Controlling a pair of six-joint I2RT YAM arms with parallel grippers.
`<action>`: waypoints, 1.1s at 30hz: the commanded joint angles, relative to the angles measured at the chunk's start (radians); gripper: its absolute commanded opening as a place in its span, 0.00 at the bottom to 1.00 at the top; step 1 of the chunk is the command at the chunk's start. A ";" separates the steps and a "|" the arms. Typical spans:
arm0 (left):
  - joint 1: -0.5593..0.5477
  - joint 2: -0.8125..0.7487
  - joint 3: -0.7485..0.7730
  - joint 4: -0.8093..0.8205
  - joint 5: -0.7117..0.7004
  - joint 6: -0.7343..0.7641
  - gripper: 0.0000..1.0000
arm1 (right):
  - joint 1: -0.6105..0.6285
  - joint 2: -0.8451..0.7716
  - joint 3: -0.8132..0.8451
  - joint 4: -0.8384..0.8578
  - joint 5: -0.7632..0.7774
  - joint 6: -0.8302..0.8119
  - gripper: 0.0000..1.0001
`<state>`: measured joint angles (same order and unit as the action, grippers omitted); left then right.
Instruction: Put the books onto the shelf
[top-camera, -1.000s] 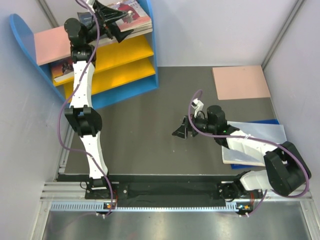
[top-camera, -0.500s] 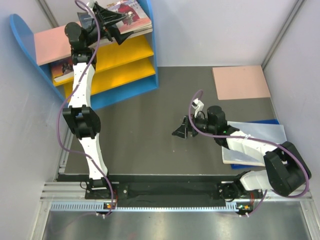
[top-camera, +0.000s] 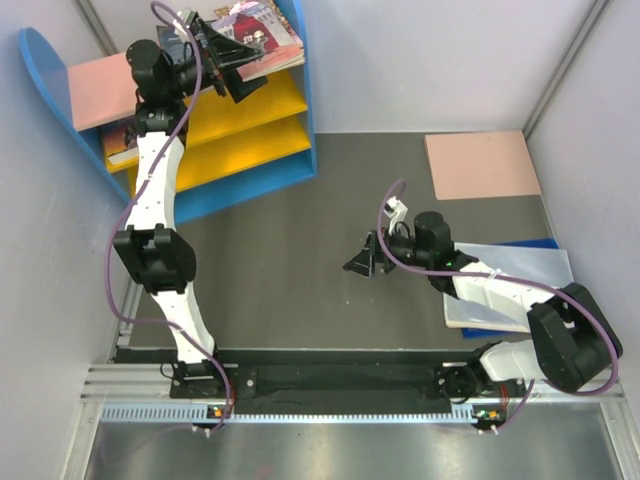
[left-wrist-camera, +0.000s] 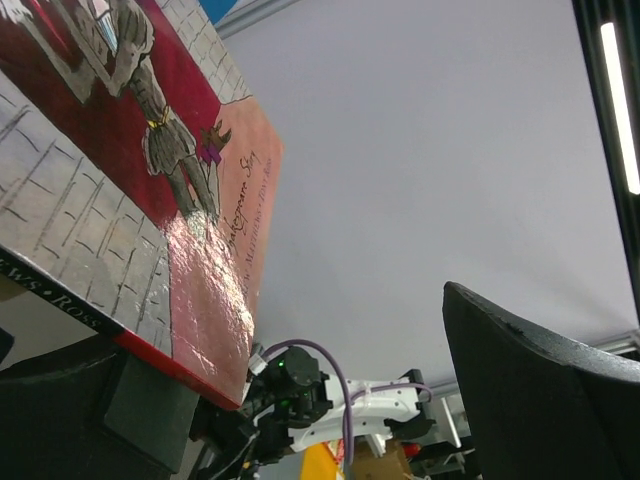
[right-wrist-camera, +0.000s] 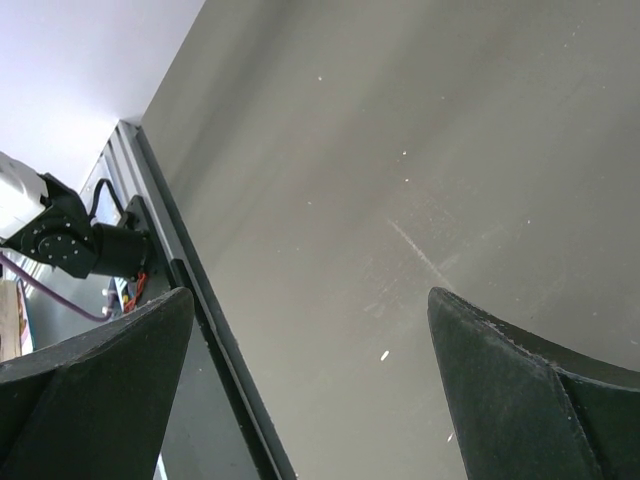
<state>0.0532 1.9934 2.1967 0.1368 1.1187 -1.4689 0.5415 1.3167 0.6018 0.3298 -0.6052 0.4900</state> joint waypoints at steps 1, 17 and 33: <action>-0.001 -0.002 -0.043 -0.221 0.026 0.131 0.99 | 0.017 -0.025 -0.005 0.068 -0.002 -0.001 1.00; -0.004 -0.125 -0.127 -0.474 -0.076 0.495 0.99 | 0.017 -0.020 -0.011 0.075 -0.002 0.002 1.00; 0.004 -0.277 -0.273 -0.430 -0.109 0.526 0.00 | 0.018 -0.014 -0.016 0.083 -0.007 0.002 1.00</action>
<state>0.0528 1.7779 1.9137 -0.3393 1.0183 -0.9241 0.5434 1.3167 0.5957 0.3595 -0.6056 0.4942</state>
